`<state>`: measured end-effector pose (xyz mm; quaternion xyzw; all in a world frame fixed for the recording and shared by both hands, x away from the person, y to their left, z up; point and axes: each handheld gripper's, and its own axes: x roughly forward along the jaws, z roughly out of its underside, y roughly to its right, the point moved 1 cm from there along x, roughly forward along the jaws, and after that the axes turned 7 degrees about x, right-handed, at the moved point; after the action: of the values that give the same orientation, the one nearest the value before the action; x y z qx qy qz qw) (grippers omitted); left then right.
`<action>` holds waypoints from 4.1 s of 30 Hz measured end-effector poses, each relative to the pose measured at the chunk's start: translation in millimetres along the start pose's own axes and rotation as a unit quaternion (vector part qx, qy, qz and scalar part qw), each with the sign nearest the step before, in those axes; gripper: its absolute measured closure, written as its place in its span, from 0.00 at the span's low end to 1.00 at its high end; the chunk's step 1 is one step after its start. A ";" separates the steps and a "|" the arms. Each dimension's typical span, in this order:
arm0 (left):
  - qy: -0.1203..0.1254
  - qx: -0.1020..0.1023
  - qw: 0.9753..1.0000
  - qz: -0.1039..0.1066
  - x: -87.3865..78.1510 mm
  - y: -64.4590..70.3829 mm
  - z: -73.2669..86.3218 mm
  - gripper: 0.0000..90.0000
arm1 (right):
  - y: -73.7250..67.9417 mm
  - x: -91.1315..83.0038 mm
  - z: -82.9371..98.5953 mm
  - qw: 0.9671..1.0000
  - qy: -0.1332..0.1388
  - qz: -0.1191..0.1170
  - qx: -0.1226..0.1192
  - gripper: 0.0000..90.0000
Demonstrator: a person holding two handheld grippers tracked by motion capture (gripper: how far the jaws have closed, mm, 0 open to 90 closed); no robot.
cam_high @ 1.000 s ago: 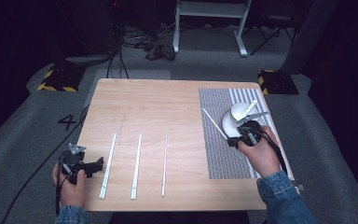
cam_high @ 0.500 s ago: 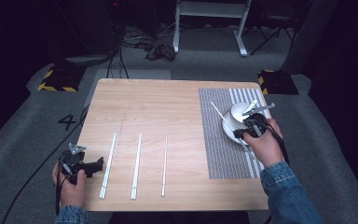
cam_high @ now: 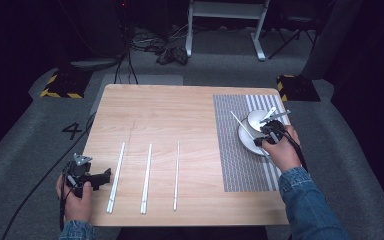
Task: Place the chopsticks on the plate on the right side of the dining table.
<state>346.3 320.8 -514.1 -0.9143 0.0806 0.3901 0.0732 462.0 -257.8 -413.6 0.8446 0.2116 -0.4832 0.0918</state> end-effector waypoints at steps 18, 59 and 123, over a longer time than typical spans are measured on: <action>0.000 0.000 1.000 0.000 0.0 0.0 0.0 0.00 | 15.5 25.2 11.6 0.999 -0.010 0.032 0.007 0.93; 0.000 0.000 1.000 0.000 0.0 0.1 0.0 0.00 | 46.7 -3.3 90.3 0.995 -0.018 0.070 0.074 0.70; 0.000 0.000 1.000 0.000 0.0 0.0 0.0 0.00 | 58.0 -40.1 42.1 0.990 0.074 0.097 0.078 0.51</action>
<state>346.2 320.8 -514.1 -0.9142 0.0807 0.3902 0.0734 437.4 -335.6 -404.0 0.8991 0.0971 -0.4232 0.0560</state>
